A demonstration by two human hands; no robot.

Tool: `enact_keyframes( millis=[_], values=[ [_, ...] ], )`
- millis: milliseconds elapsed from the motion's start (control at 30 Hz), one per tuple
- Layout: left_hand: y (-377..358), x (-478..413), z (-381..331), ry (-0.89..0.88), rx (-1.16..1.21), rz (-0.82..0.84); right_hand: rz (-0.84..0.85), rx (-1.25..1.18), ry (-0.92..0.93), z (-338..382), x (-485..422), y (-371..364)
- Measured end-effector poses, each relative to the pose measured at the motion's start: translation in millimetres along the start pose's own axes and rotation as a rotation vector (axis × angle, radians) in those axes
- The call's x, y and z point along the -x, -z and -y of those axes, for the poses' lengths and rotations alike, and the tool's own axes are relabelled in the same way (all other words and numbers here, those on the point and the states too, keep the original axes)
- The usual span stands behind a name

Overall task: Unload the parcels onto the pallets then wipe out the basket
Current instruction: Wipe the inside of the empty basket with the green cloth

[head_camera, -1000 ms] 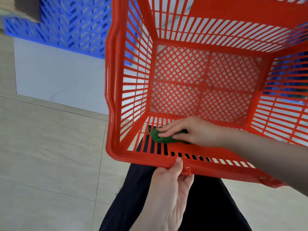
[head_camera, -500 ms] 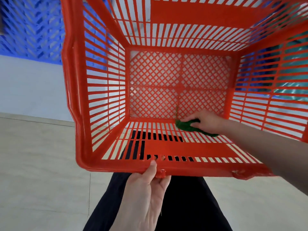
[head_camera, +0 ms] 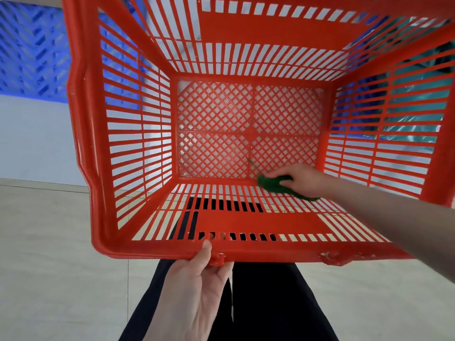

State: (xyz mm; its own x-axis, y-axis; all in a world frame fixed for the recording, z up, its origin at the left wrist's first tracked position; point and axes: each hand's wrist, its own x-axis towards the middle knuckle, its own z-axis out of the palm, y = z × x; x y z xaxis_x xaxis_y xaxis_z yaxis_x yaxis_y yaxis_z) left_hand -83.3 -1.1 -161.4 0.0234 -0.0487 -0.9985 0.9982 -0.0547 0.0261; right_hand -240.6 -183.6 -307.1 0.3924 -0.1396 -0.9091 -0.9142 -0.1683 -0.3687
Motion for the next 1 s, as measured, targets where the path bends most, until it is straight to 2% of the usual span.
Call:
enact_keyframes(
  millis=[200, 333, 400, 433, 500, 600, 733, 867, 1000],
  values=[
    [0.6, 0.1, 2.0, -0.016, -0.042, 0.009, 0.063, 0.036, 0.013, 7.5, 0.3, -8.6],
    [-0.7, 2.9, 1.2, -0.01, -0.03, 0.0, 0.319, -0.018, 0.072, 10.6, 40.5, 21.7],
    [-0.1, 3.1, 0.8, -0.001, -0.029, -0.007, 0.443, -0.179, 0.041, 10.3, 52.9, 36.8],
    [0.1, 3.3, 0.7, 0.003, -0.028, -0.005, 0.455, -0.265, 0.012, 9.9, 52.8, 41.0],
    [0.5, 2.4, 1.1, 0.002, -0.026, -0.003, 0.34, -0.284, -0.002, 11.7, 40.6, 37.5],
    [0.9, 0.2, 2.0, -0.005, -0.007, 0.008, 0.11, -0.046, 0.022, 16.2, 4.4, 9.4],
    [2.2, -1.3, 3.5, -0.021, -0.011, 0.013, 0.126, 0.07, 0.001, 19.0, -16.5, -12.8],
    [0.1, 1.4, 2.2, -0.001, 0.011, 0.004, 0.288, 0.026, 0.087, 24.3, 20.0, 7.3],
    [-1.1, 4.2, 1.1, 0.015, 0.037, -0.003, 0.558, -0.21, 0.095, 32.1, 62.9, 33.1]
  ],
)
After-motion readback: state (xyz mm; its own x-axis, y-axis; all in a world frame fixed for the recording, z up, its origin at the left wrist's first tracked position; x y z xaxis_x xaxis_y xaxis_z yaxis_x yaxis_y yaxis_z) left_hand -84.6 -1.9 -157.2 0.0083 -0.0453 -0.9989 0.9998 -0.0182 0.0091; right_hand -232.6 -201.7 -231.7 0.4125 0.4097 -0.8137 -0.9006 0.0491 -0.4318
